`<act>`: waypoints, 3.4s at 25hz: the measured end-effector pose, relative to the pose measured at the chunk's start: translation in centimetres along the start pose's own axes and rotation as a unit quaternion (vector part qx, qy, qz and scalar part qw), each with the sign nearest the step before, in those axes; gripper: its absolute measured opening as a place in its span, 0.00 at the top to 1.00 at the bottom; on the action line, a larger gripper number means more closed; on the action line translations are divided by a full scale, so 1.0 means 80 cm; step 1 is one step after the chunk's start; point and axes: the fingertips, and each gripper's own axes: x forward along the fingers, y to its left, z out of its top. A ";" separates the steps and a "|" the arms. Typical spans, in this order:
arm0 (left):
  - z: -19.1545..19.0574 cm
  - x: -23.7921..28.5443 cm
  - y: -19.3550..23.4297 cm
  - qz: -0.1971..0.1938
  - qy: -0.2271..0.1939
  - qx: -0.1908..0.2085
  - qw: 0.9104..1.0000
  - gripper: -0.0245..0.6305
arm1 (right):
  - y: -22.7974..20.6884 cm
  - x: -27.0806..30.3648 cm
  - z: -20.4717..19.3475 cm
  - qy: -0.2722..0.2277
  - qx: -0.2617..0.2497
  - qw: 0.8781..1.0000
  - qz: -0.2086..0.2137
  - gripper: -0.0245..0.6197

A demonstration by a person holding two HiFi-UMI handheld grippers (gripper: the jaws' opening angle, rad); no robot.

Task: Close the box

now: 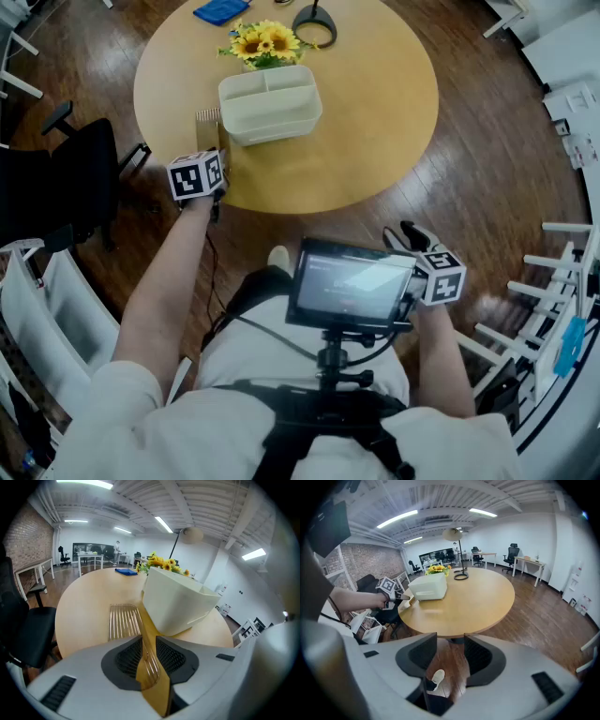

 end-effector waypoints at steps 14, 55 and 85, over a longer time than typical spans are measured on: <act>-0.004 0.000 0.033 0.058 -0.021 0.004 0.998 0.96 | 0.001 0.006 0.021 0.017 -0.032 0.999 0.000 0.67; 0.104 -0.037 -0.177 -0.359 0.057 0.437 0.823 0.96 | -0.021 0.014 0.009 0.042 -0.028 0.999 -0.003 0.67; 0.087 -0.048 -0.194 -0.357 0.061 0.445 0.819 0.96 | -0.002 0.020 0.034 0.033 -0.054 0.998 0.014 0.67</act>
